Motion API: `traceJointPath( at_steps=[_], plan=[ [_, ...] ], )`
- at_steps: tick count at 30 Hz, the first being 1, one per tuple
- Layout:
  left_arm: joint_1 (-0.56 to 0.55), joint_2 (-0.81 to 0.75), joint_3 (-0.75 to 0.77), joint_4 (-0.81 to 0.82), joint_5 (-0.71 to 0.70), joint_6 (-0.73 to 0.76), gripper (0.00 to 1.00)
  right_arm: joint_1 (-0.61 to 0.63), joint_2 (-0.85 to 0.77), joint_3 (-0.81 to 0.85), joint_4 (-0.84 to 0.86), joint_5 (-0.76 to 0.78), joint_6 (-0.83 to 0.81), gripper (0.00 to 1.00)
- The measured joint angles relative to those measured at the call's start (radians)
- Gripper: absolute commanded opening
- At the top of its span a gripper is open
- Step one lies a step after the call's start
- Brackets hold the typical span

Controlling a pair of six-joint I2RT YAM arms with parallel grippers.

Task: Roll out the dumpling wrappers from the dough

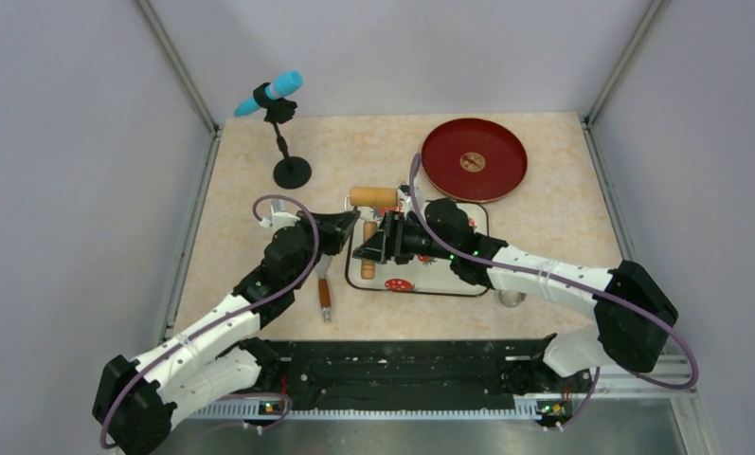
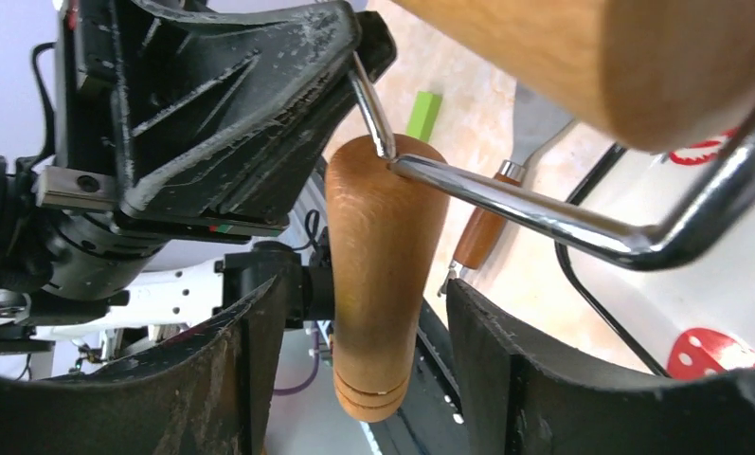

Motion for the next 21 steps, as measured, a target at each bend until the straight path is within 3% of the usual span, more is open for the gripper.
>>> traceJointPath(
  at_steps=[2,9,11,14,15,17,21],
  plan=[
    [0.000,-0.013,-0.005,-0.003,-0.007,-0.005,0.00,0.008,0.000,0.000,0.021,0.001,-0.003,0.48],
    [0.002,-0.050,-0.030,-0.002,-0.033,-0.026,0.00,0.011,0.022,-0.001,0.060,0.015,-0.012,0.00],
    [0.005,-0.050,-0.039,-0.004,-0.034,-0.030,0.15,0.012,0.028,-0.001,0.055,0.015,-0.017,0.00],
    [0.005,-0.061,-0.049,-0.005,-0.037,-0.027,0.73,0.013,0.028,-0.001,0.039,0.021,-0.024,0.00],
    [0.004,-0.071,-0.050,-0.008,-0.041,-0.024,0.84,0.015,0.026,-0.001,0.023,0.031,-0.029,0.00],
    [0.004,-0.098,-0.049,-0.013,-0.050,-0.013,0.96,0.015,0.020,-0.001,-0.030,0.056,-0.040,0.00],
    [0.005,-0.135,-0.033,-0.050,-0.060,0.035,0.98,0.013,-0.017,-0.001,-0.156,0.105,-0.063,0.00]
  ],
)
